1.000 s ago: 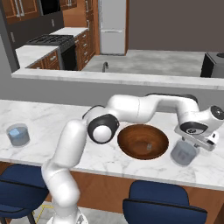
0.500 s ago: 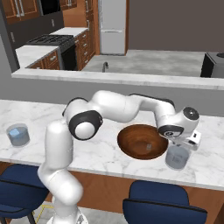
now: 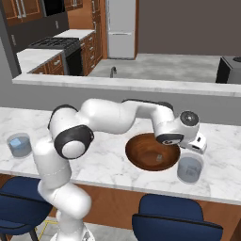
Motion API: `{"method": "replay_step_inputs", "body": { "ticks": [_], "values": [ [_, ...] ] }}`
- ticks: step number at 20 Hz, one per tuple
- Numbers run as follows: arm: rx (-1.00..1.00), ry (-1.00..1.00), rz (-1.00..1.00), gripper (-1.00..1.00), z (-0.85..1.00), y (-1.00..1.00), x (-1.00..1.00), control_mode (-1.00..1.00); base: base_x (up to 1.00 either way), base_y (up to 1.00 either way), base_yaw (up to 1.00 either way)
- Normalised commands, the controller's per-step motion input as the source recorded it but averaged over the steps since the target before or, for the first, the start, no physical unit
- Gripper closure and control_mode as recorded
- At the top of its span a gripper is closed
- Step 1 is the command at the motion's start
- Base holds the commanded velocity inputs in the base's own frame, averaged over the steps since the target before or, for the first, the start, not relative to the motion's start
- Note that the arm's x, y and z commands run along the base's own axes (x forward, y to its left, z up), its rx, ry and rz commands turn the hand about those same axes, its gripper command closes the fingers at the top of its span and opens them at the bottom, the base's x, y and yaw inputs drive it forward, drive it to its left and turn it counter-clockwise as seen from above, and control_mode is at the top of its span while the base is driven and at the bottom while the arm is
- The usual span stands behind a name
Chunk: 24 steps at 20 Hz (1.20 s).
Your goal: There are four ice cubes in the ice bowl. Place two ice cubes in each glass of water.
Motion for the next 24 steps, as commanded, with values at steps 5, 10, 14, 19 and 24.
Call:
{"method": "replay_step_inputs", "body": {
  "ticks": [5, 10, 14, 19, 24],
  "values": [
    [-0.01, -0.17, -0.05, 1.0, 0.9, 0.06, 0.0, -1.0, 0.0, 0.0, 0.0],
    [-0.01, -0.02, -0.02, 1.0, 0.89, 0.11, -0.22, -1.0, 0.0, 0.0, 0.0],
    [-0.09, 0.17, 0.0, 1.0, 0.73, 0.58, -0.55, -1.0, 0.0, 0.0, 0.0],
    [-0.13, 0.31, 0.0, 1.0, 0.51, 0.83, -0.76, -1.0, 0.0, 0.0, 0.0],
    [-0.14, 0.29, 0.02, 1.0, 0.14, 0.98, -0.57, -1.0, 0.0, 0.0, 0.0]
  ]
}}
